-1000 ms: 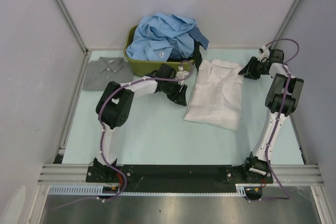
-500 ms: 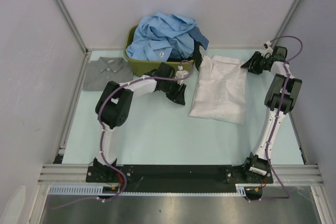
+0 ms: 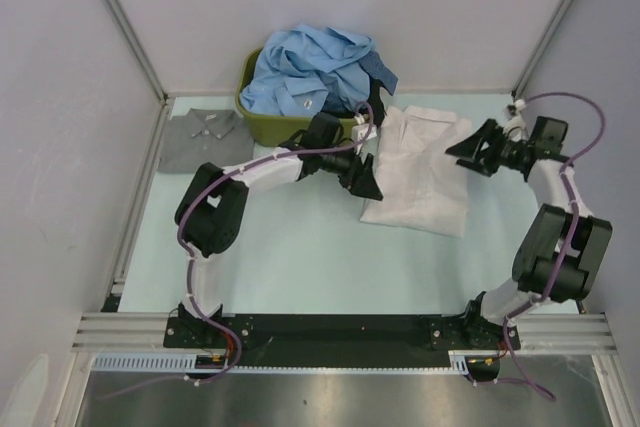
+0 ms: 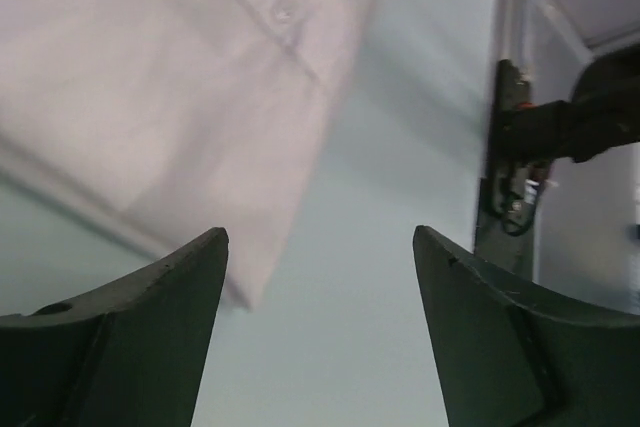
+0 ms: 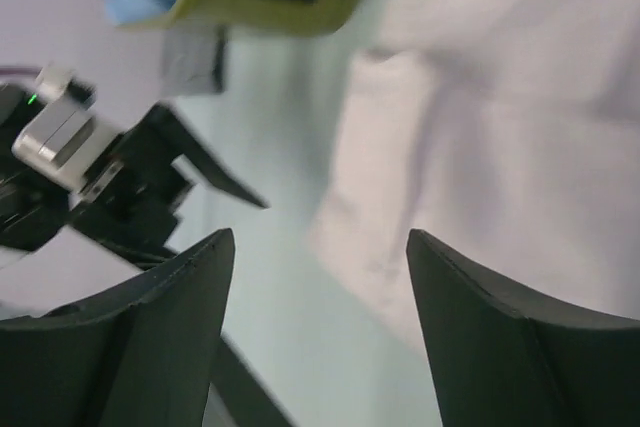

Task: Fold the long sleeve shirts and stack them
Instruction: Fold the shirt

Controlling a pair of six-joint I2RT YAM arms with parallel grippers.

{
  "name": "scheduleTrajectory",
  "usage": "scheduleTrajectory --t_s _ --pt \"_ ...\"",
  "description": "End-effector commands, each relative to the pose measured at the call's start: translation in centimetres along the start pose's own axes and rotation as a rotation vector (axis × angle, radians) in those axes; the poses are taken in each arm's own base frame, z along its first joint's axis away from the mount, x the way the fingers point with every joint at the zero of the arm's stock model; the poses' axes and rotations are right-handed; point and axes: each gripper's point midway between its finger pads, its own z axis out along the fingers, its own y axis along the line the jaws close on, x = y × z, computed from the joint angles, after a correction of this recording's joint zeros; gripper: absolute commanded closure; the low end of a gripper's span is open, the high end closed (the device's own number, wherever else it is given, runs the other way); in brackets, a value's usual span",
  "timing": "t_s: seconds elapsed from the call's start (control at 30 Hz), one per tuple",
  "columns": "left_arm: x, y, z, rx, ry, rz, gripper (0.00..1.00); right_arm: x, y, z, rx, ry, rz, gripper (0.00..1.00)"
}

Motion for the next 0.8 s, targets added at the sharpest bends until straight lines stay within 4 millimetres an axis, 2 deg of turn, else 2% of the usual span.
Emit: scheduleTrajectory --t_s 0.0,0.03,0.07,0.1,0.13,0.17,0.2,0.27,0.3,0.37,0.43,0.47,0.5,0.57,0.6,0.67,0.7,0.77 --pt "-1.8 -5.2 2.2 0.226 -0.062 -0.065 0.18 8.6 2.3 2.0 -0.133 0.16 0.18 0.27" --pt "-1.6 -6.3 2.7 0.271 -0.047 -0.154 0.19 10.6 1.3 2.3 -0.119 0.188 0.232 0.3" --pt "-0.9 -6.1 3.6 0.288 -0.034 -0.191 0.19 11.3 0.9 2.5 -0.114 0.199 0.25 0.32" --pt "-1.3 -6.4 3.9 0.307 -0.049 -0.183 0.19 12.1 0.1 2.7 -0.104 0.212 0.271 0.35" --pt "-0.7 -6.5 4.6 0.314 -0.032 -0.23 0.2 13.1 -0.7 2.9 -0.09 0.227 0.296 0.37" --pt "-0.4 -5.8 5.1 0.29 -0.034 -0.259 0.21 14.1 -2.5 3.5 -0.05 0.246 0.332 0.39" --pt "0.9 -4.3 6.1 0.268 -0.02 -0.311 0.22 14.4 -3.4 3.8 -0.04 0.246 0.351 0.41" --pt "2.2 -1.6 6.5 0.211 -0.025 -0.437 0.23 15.2 -6.1 4.3 0.007 0.253 0.437 0.42" --pt "3.4 0.8 6.7 0.17 -0.025 -0.517 0.24 15.4 -6.9 4.5 0.018 0.255 0.461 0.44" --pt "5.3 3.2 6.7 0.11 -0.027 -0.597 0.25 16.4 -8.6 4.7 0.049 0.278 0.53 0.44" --pt "6.8 4.8 6.3 0.055 -0.01 -0.627 0.25 17.0 -9.3 4.7 0.065 0.292 0.554 0.44" --pt "7.8 5.0 6.2 0.04 0.013 -0.645 0.26 17.4 -9.4 4.4 0.071 0.301 0.575 0.44" --pt "8.0 5.0 5.9 0.038 0.015 -0.638 0.26 17.2 -9.4 4.2 0.066 0.302 0.547 0.44" --pt "7.7 4.3 5.2 0.041 0.013 -0.612 0.26 17.2 -8.4 3.4 0.05 0.329 0.542 0.43" --pt "7.3 3.7 4.7 0.058 0.009 -0.567 0.27 16.0 -7.5 2.9 0.027 0.322 0.453 0.42" --pt "5.0 1.7 3.4 0.087 -0.02 -0.458 0.27 15.1 -5.4 1.8 -0.018 0.334 0.41 0.43" --pt "4.2 0.7 3.1 0.111 -0.027 -0.38 0.27 13.0 -4.0 1.4 -0.044 0.298 0.322 0.44" --pt "1.4 -1.3 2.3 0.135 -0.056 -0.269 0.26 11.2 -2.4 1.2 -0.083 0.268 0.275 0.48"
